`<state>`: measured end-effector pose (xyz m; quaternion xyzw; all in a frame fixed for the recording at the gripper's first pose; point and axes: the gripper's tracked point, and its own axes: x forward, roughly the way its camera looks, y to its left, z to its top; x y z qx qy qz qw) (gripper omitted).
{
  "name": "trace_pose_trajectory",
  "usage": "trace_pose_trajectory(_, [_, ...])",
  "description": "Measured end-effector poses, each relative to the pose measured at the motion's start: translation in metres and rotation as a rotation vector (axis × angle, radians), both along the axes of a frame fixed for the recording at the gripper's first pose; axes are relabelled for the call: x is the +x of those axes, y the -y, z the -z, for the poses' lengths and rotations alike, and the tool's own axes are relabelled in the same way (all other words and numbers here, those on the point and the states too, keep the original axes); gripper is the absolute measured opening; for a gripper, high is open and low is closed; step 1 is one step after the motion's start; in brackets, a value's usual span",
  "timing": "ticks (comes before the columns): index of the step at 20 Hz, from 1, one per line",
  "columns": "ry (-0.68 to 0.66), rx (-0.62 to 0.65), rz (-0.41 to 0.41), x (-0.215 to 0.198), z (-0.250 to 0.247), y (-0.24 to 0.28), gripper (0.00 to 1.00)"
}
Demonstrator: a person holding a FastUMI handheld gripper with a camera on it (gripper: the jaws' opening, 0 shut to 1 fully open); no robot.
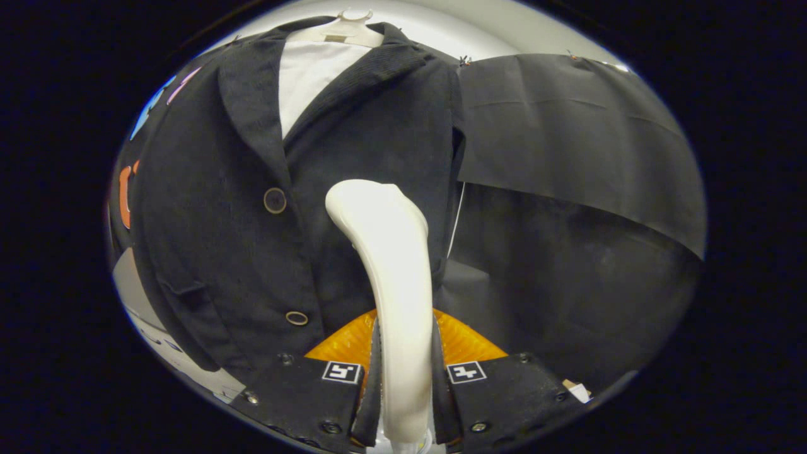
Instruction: Iron the clothes twice with a garment steamer, once on the left side and once on the right side.
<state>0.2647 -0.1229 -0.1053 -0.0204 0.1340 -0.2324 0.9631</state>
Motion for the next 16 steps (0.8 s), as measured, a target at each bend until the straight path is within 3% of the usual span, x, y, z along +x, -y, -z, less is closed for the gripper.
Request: trace_pose_trajectory(16, [-0.14,0.009,0.042,-0.0007,0.0036,0.0016,0.36])
